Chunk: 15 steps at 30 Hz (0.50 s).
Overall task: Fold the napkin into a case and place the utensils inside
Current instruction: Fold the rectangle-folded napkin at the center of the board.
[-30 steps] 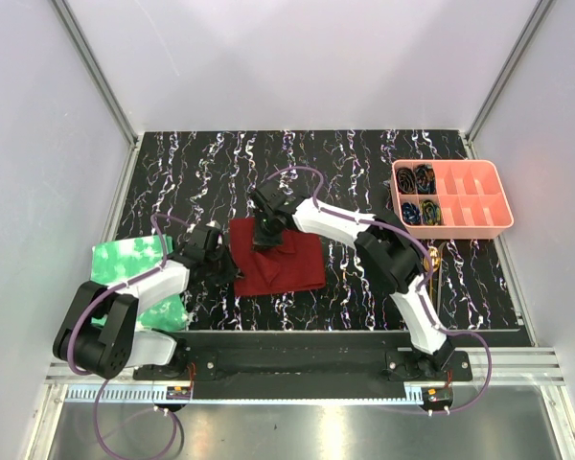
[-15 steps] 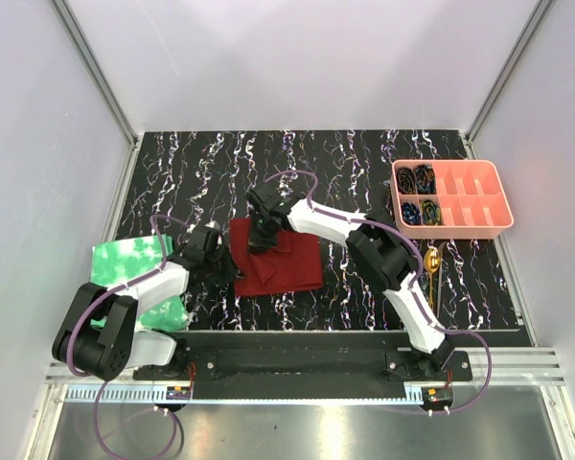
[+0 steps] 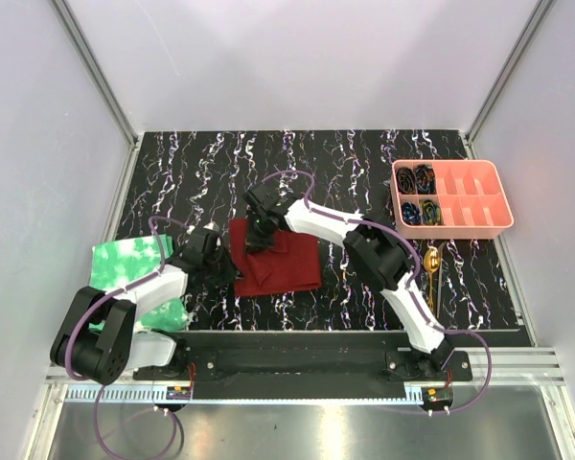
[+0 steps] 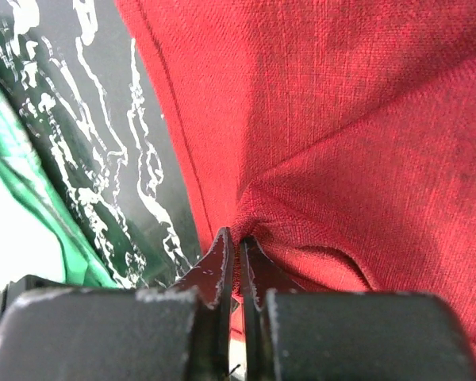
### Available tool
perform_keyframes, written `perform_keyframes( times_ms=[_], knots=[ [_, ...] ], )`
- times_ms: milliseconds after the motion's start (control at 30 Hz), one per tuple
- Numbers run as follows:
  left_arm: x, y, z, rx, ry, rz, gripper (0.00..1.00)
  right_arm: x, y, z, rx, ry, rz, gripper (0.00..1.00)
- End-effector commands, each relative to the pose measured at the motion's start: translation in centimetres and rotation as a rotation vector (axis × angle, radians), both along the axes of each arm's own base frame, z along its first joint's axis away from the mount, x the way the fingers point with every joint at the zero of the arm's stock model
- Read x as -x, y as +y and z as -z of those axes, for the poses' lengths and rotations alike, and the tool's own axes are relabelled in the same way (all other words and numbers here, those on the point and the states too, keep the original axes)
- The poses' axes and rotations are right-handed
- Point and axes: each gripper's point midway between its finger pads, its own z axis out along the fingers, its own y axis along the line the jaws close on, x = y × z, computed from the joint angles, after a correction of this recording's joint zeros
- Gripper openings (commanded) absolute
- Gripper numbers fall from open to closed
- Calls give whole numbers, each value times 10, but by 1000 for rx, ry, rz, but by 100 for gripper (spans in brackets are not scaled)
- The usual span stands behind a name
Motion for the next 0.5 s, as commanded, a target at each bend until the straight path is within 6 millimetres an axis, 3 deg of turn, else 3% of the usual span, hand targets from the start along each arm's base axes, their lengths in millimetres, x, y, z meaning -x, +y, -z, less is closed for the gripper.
perform_keyframes(
  times_ms=[0,100,133,167,333,367,467],
  knots=[
    [26,17,19,-80,78,0,1,-3,19,-1,-39,-16,-41,7],
    [27,17,8,-69,51,0,9,0,22,-3,-52,-4,-76,18],
    [26,18,2,-66,37,0,13,-1,19,-5,-56,-2,-79,28],
    [23,19,-9,-65,-3,-4,20,-1,17,-11,-61,-11,-92,32],
    [16,31,-56,-89,-103,-18,32,4,5,-33,-76,-25,-114,56],
    [12,32,-69,-88,-131,-20,33,4,3,-45,-89,-41,-115,61],
    [1,30,-100,-64,-223,-4,39,7,-3,-66,-116,-57,-124,66]
  ],
)
